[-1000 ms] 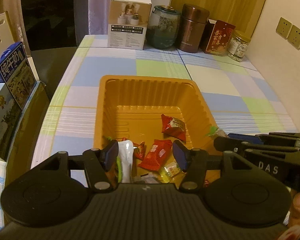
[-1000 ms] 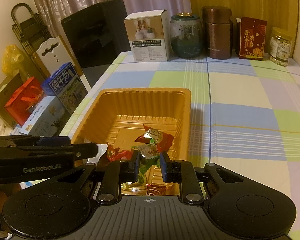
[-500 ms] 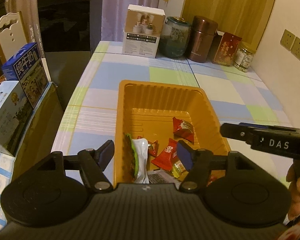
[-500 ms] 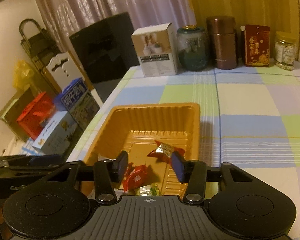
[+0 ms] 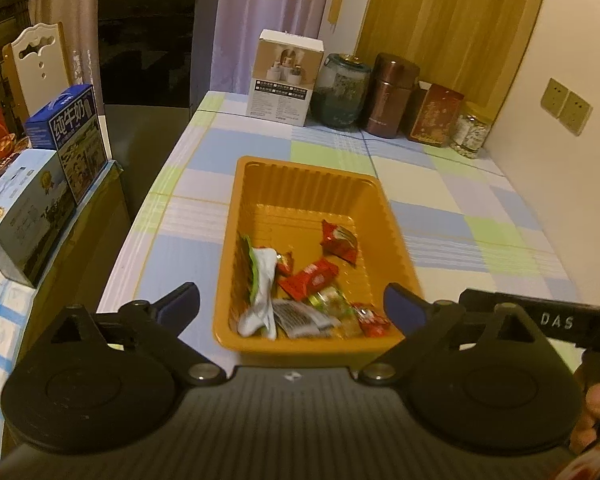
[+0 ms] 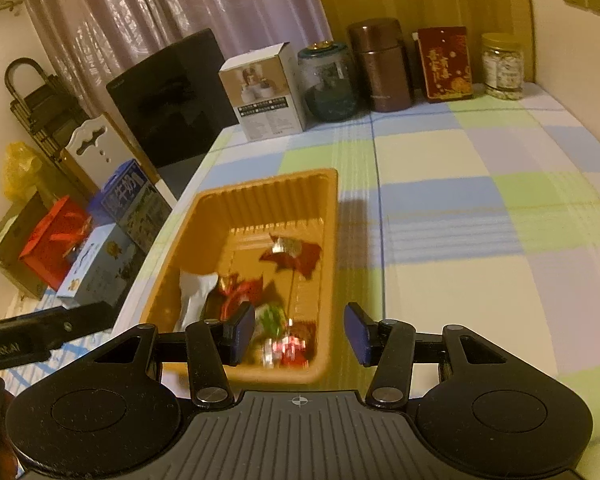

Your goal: Organize snacks

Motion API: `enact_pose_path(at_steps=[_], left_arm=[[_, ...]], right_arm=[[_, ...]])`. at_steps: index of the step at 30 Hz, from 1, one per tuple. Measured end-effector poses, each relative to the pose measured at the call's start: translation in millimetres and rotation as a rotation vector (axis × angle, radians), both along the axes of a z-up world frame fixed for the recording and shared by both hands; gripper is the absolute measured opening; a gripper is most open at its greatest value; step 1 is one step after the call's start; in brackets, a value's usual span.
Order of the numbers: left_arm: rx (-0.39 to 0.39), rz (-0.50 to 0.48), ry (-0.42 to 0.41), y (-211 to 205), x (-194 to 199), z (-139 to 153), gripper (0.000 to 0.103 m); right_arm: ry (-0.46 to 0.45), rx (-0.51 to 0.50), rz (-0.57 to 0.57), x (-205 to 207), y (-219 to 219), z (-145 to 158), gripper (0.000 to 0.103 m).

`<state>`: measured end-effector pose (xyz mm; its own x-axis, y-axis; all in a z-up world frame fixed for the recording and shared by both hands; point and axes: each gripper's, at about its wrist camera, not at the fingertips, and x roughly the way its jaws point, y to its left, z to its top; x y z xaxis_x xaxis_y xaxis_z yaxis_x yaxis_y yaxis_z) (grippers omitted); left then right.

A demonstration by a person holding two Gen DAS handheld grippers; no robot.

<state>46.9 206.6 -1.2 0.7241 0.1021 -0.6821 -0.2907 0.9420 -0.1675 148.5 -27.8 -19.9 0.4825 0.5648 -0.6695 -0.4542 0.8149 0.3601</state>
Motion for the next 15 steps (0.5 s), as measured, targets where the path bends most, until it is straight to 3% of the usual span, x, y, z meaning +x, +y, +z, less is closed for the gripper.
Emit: enact_pose_path(at_steps=[5,15], left_arm=[[0.006,0.014,-0.021,-19.0,-29.2,12.4,0.102],[0.038,0.017,-0.023,-46.1,-73.6,29.9,0.103]], right_arm=[[-0.025,-0.019,0.008,-31.8,-14.2,10.8,0.061],[-0.068,-0.045,-0.015,-79.1,-43.9,30.6,0.069]])
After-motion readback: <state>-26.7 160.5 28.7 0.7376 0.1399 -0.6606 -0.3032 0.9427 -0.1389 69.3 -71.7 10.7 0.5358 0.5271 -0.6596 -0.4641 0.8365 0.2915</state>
